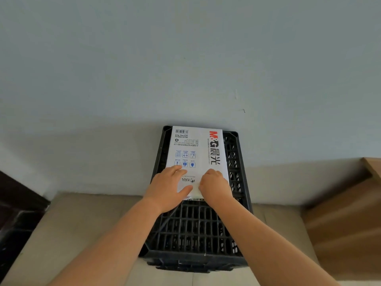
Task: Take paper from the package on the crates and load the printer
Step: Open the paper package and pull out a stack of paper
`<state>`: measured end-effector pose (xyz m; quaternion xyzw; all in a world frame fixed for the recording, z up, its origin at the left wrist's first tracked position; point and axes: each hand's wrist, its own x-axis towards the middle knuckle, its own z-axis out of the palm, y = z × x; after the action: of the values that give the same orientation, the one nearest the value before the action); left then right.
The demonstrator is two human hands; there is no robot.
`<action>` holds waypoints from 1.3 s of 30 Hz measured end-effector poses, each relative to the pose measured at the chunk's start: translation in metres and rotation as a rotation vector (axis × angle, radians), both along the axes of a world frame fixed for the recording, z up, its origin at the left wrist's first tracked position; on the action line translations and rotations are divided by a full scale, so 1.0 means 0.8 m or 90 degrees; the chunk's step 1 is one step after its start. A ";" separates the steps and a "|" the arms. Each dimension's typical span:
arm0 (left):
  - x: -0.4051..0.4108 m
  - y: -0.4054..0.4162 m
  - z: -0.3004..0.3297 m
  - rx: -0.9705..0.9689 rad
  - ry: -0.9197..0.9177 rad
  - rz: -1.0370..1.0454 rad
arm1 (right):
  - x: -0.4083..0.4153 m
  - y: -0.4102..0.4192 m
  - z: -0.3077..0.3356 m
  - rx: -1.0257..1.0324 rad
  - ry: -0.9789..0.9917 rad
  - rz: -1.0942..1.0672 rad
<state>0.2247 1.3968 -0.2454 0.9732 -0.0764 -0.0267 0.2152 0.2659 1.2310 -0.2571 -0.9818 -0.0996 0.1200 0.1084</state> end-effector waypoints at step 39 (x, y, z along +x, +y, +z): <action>0.001 -0.031 -0.072 0.201 -0.059 -0.102 | -0.078 -0.109 -0.052 0.027 -0.116 0.022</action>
<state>0.2254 1.3719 -0.3031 0.9859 -0.1581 -0.0107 0.0528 0.2034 1.1440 -0.2984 -0.9842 -0.1286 0.0296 0.1178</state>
